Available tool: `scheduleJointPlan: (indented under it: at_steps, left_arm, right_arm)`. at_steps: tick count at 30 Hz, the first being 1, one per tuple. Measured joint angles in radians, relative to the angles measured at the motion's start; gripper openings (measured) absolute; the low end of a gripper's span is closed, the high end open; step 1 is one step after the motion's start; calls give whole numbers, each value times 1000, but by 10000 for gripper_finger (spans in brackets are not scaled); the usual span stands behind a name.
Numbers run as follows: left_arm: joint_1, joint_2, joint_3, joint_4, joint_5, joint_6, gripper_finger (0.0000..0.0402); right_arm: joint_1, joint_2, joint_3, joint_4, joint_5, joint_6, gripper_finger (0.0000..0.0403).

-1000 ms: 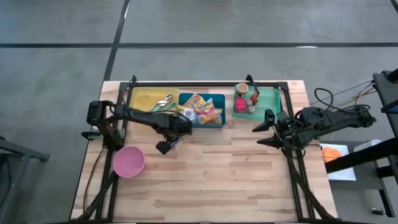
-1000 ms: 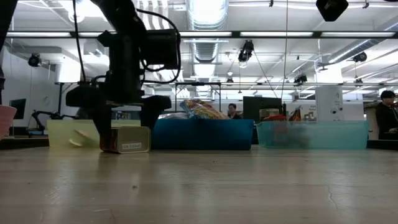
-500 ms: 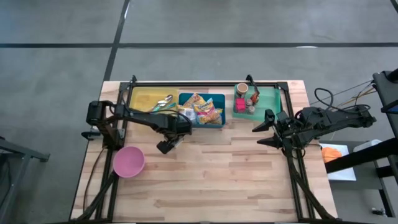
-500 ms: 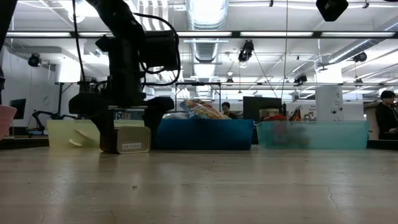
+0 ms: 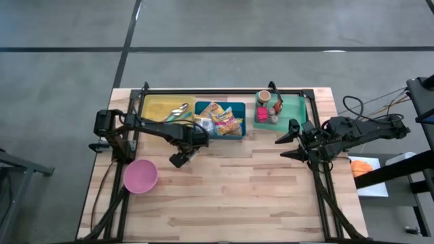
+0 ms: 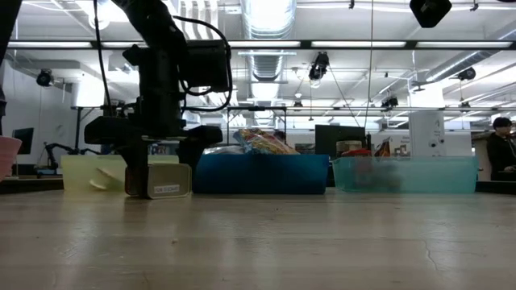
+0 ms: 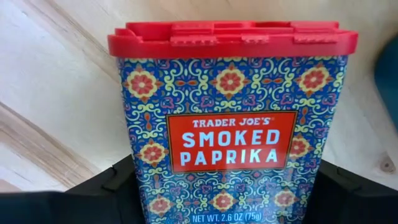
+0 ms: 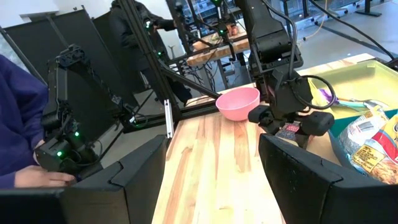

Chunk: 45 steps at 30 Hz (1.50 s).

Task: Pick & Place Food Item
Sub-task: Put the red seasoning can into the light green bin

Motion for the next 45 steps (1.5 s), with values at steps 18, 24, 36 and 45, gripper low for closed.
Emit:
scheduleJointPlan:
  at_steps: [18, 24, 36, 45]
  left_arm:
    - [0, -9, -1, 48, 11, 260, 288]
    - [-2, -32, 8, 74, 6, 366, 288]
    - [-39, -39, 8, 106, 8, 454, 288]
    - [-43, -45, 15, 131, 13, 525, 288]
  right_arm:
    - [0, 0, 0, 0, 0, 0, 253]
    - [0, 0, 0, 0, 0, 0, 253]
    - [0, 0, 0, 0, 0, 0, 253]
    - [0, 0, 0, 0, 0, 0, 253]
